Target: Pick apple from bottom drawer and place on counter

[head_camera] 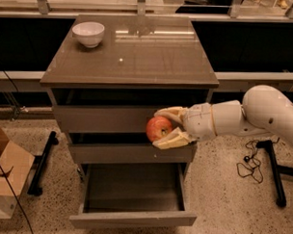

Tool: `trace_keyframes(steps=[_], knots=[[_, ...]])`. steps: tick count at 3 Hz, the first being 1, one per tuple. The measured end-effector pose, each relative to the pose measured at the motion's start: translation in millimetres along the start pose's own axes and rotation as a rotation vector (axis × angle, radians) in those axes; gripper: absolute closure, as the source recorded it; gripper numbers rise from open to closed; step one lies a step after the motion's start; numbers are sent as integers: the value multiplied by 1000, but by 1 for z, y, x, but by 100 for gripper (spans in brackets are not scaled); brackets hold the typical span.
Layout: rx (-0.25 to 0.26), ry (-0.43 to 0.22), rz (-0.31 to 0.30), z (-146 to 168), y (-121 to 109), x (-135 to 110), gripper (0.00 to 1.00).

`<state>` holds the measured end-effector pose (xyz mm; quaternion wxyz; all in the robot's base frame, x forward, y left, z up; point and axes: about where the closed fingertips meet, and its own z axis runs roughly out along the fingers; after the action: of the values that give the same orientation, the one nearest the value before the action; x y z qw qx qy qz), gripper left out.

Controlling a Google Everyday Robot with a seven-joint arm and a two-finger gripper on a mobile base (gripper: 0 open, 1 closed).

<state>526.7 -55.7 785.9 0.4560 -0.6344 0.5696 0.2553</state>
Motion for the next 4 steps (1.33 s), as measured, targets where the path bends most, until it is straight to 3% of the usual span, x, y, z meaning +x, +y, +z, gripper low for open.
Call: trace_keyframes(steps=[1, 2, 3, 4], knots=[[-13, 24, -18, 4, -14, 1, 100], [-36, 51, -59, 7, -56, -6, 100], [-48, 98, -139, 7, -108, -31, 100], [-3, 122, -253, -8, -154, -77, 100]])
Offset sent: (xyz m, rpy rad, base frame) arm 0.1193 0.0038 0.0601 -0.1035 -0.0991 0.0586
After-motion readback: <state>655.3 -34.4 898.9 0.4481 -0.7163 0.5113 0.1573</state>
